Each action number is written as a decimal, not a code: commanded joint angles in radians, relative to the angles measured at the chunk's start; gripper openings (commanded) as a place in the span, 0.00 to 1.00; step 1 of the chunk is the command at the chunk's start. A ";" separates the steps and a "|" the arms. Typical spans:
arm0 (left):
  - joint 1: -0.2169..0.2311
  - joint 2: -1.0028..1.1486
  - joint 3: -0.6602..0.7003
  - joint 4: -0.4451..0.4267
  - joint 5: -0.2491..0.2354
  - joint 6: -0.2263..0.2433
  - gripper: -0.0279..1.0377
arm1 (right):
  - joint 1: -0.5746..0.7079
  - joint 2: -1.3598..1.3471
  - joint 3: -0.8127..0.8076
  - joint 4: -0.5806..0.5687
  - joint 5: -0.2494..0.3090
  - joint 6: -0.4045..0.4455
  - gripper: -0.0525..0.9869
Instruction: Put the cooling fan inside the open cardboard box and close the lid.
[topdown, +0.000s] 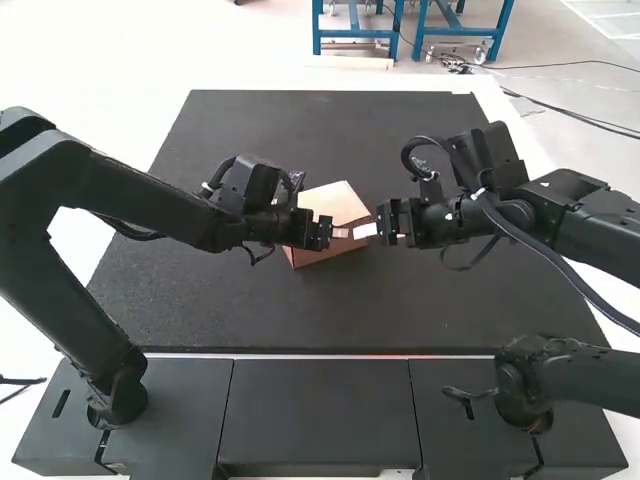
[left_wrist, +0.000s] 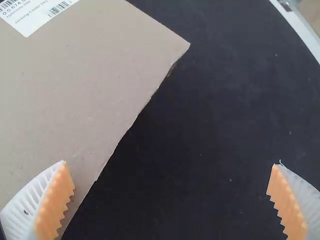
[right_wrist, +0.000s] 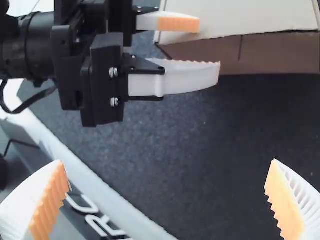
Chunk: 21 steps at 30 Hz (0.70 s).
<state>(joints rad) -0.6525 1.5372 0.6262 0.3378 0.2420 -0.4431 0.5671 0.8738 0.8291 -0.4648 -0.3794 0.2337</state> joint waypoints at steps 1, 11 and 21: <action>-0.026 0.047 -0.016 0.032 -0.004 -0.002 0.88 | 0.001 -0.033 0.033 -0.012 -0.016 0.010 0.92; -0.026 0.116 0.024 0.090 -0.007 0.000 0.88 | 0.001 -0.095 0.001 -0.002 -0.003 0.018 0.93; 0.039 -0.164 0.144 -0.148 -0.245 0.099 0.94 | -0.006 -0.318 0.070 0.083 0.203 -0.158 0.93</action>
<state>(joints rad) -0.6388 1.4788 0.7097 0.2066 0.1371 -0.4145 0.5671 0.6029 0.8436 -0.3386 -0.2367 0.1417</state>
